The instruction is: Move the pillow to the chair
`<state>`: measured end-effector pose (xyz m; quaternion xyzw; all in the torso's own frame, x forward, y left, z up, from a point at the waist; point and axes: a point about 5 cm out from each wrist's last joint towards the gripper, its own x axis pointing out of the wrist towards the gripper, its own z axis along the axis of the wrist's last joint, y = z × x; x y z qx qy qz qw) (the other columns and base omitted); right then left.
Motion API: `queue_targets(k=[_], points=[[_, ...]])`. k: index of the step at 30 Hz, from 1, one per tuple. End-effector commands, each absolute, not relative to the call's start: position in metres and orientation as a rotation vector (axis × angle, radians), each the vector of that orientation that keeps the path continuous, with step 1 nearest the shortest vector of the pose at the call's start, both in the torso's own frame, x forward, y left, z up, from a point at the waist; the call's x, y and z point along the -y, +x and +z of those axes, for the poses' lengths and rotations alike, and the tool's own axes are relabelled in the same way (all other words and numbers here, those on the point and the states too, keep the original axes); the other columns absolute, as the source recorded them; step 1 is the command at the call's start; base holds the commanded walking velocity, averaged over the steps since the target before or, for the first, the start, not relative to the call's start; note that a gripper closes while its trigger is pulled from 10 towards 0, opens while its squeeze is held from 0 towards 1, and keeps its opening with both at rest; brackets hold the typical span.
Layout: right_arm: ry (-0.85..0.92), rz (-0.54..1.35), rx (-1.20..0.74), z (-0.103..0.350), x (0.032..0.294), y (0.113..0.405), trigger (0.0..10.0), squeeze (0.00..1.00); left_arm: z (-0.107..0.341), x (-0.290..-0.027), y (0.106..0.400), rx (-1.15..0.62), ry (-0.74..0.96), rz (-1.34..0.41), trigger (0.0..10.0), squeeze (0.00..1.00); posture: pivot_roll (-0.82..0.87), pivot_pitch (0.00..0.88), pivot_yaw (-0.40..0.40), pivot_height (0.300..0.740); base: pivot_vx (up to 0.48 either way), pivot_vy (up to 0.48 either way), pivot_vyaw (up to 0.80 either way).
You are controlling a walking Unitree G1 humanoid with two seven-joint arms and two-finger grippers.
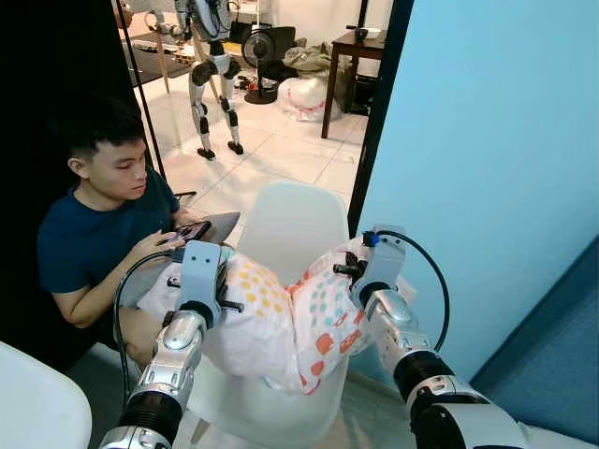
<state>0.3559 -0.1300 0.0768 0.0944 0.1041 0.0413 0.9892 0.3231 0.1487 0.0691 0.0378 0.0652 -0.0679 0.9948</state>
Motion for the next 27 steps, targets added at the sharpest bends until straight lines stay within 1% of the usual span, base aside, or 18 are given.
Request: queue_targets(k=[1, 16, 23, 27], points=[[0.178, 0.114, -0.181, 0.086, 0.124, 0.361, 10.0, 0.00, 0.070, -0.146, 0.324, -0.130, 0.054, -0.124, 10.0, 0.00, 0.04, 0.000, -0.047, 0.740, 0.000, 0.000, 0.00], [0.170, 0.131, -0.194, 0.088, 0.121, 0.363, 10.0, 0.00, 0.074, -0.152, 0.327, -0.109, 0.078, -0.102, 10.0, 0.00, 0.04, 0.000, -0.060, 0.740, 0.000, 0.000, 0.00], [0.177, 0.145, -0.183, 0.092, 0.117, 0.365, 10.0, 0.00, 0.078, -0.156, 0.330, -0.094, 0.099, -0.117, 10.0, 0.00, 0.05, 0.000, -0.067, 0.710, 0.000, 0.000, 0.00], [0.177, 0.145, -0.179, 0.094, 0.117, 0.366, 10.0, 0.00, 0.080, -0.157, 0.332, -0.091, 0.101, -0.120, 10.0, 0.00, 0.04, 0.000, -0.067, 0.700, 0.000, 0.000, 0.00]])
